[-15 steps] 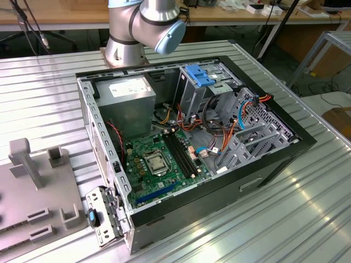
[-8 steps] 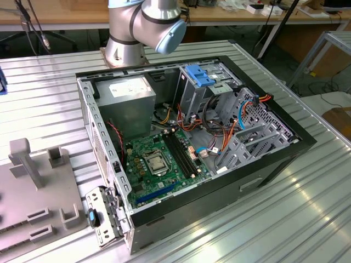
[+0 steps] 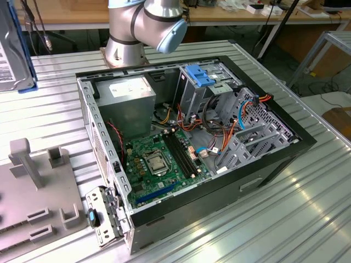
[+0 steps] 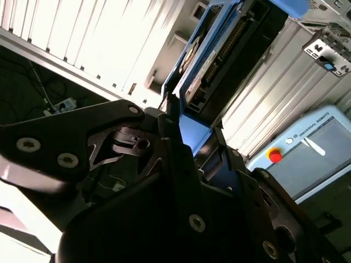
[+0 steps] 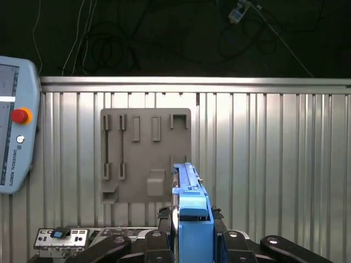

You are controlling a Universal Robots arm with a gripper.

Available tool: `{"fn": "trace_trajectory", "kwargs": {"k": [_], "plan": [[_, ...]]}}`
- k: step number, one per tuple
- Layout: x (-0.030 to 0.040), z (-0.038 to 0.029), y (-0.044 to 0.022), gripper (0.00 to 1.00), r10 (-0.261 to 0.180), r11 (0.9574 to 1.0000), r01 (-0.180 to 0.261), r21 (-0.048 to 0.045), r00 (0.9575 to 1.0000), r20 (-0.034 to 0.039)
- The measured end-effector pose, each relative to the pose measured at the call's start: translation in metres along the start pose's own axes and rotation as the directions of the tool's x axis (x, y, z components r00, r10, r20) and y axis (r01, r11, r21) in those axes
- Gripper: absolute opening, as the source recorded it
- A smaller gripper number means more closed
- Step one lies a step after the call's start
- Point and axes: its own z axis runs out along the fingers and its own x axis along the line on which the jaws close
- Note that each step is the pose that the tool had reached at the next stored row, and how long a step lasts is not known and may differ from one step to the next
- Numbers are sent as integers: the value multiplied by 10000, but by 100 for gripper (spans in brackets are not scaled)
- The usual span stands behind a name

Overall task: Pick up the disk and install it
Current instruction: 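Pick up the disk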

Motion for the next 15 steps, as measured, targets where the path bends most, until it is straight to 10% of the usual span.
{"fn": "trace_trajectory", "kwargs": {"k": [15], "plan": [[-12,31,-813,37,0,10000,0,-1,10000,-2]]}}
